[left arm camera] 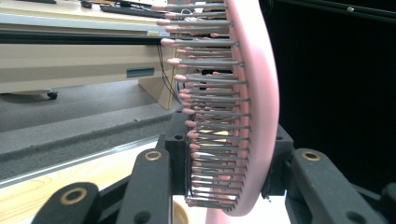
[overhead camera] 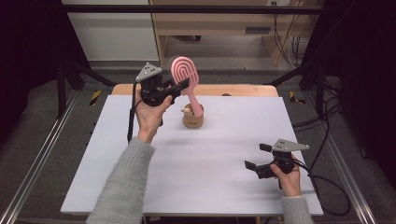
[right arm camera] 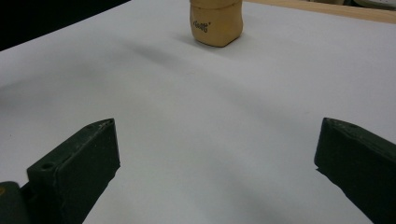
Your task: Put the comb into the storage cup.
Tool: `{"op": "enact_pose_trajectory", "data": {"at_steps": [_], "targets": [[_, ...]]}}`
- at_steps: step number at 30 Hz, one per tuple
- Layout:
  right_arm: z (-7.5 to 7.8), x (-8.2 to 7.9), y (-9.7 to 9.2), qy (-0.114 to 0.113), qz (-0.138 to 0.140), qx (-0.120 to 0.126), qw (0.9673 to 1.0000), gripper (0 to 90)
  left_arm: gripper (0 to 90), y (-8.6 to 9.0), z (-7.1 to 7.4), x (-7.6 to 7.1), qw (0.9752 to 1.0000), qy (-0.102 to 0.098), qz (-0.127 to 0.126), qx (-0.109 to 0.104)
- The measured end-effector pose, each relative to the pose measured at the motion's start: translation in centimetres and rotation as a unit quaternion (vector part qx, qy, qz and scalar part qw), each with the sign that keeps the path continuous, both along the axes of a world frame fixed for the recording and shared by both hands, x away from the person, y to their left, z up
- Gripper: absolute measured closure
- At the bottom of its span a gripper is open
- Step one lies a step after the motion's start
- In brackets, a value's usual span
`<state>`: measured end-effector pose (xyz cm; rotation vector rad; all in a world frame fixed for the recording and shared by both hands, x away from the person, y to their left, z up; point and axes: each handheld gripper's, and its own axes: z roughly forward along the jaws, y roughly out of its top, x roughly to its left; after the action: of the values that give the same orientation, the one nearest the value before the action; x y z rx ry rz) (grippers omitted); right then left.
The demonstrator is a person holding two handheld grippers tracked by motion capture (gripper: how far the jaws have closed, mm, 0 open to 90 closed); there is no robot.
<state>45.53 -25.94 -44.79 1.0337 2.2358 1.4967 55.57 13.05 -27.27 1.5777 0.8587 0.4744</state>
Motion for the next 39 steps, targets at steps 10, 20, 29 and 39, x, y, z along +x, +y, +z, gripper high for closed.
{"op": "enact_pose_trajectory", "data": {"at_steps": [10, 20, 29, 39], "targets": [[0.0, 0.0, 0.0, 0.000, 0.001, 0.001, 1.0000, 0.4, 62.9, -0.6, 0.0, 1.2, 0.9999, 0.002, 0.008, 0.011], [0.0, 0.0, -0.1, 0.000, 0.000, 0.001, 1.0000, 0.4, 62.9, -1.0, -0.2, 2.4, 0.9998, 0.006, 0.013, 0.016], [-0.1, 0.0, 0.0, 0.001, 0.002, -0.002, 1.0000, 0.4, 62.9, -1.2, -0.5, 3.3, 0.9996, 0.009, 0.020, 0.017], [-0.1, 0.0, 0.0, 0.003, 0.003, -0.003, 1.0000, 0.4, 62.8, -1.3, -1.1, 4.2, 0.9993, 0.015, 0.026, 0.021]]}}
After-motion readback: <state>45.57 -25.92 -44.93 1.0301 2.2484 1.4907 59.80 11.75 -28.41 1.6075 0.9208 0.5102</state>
